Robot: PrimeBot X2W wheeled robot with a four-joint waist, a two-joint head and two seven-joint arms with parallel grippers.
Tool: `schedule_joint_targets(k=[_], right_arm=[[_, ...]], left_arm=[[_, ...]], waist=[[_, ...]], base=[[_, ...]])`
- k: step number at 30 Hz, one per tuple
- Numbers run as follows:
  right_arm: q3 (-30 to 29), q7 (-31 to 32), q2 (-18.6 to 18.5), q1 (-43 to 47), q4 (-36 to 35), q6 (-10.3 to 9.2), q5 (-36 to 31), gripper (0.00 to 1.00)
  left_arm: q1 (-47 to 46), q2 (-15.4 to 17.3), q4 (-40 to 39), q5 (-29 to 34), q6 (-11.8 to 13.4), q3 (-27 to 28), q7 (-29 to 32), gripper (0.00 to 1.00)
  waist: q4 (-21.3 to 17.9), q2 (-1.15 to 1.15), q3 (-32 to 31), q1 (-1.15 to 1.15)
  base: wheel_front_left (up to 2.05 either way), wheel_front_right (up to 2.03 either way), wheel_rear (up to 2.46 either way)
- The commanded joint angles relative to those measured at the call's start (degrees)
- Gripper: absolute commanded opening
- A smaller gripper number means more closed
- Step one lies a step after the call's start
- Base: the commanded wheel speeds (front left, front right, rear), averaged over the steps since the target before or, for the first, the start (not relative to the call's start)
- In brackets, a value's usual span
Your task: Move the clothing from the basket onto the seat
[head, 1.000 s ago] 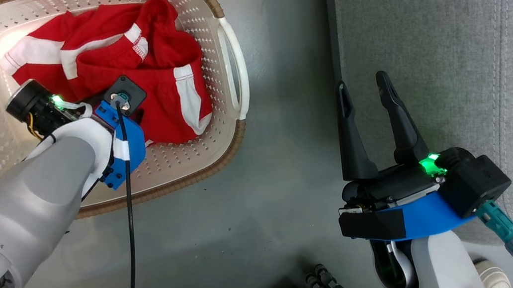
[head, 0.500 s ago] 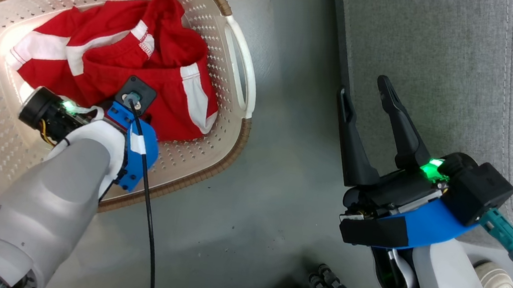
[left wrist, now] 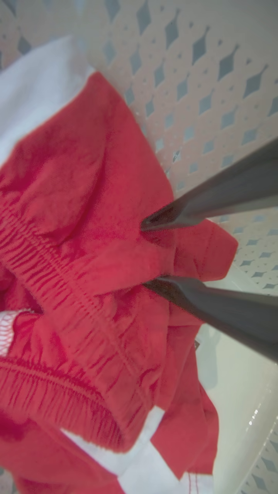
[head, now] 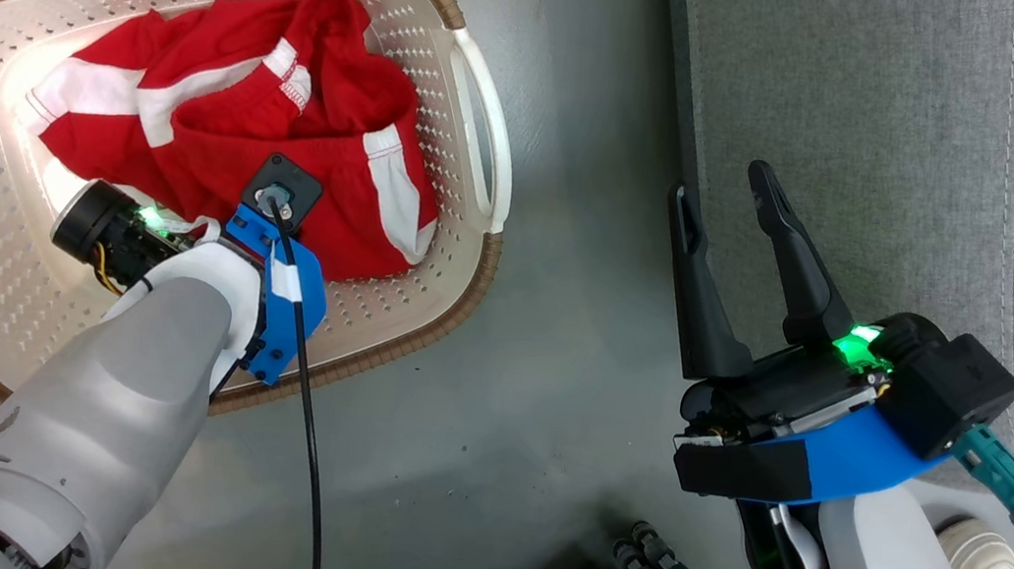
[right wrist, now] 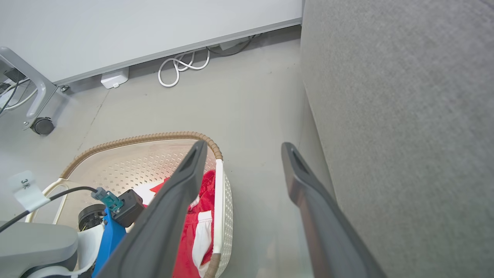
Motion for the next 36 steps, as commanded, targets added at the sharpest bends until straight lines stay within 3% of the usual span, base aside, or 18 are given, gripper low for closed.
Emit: schedule_joint_targets(k=[1,24,36], right_arm=[[-0.1,0.3,0.1,0.4,-0.4,0.03,0.1,1.0],[0.8,0.3,0.1,-2.2,0.6,0.03,0.0,1.0],[-1.7,2.6,0.0,-1.3,4.1,0.02,-2.9,1.0]], left_arm=[[-1.0,0.0,0.2,0.1,-0.2,0.0,0.0,0.0],[-2.1,0.4,1.2,-1.3,-0.8,-0.7,-2.9,0.0],[3.4,-3.7,0.9,-3.6,-1.6,-0.3,-8.0,0.0]], waist=[[0.0,0.0,0.0,0.0],[0.3,0.0,-1.2,0.0],[7.4,0.0,-14.5,0.0]], base=[[0.0,0.0,0.0],[0.0,0.0,0.0],[0.0,0.0,0.0]])
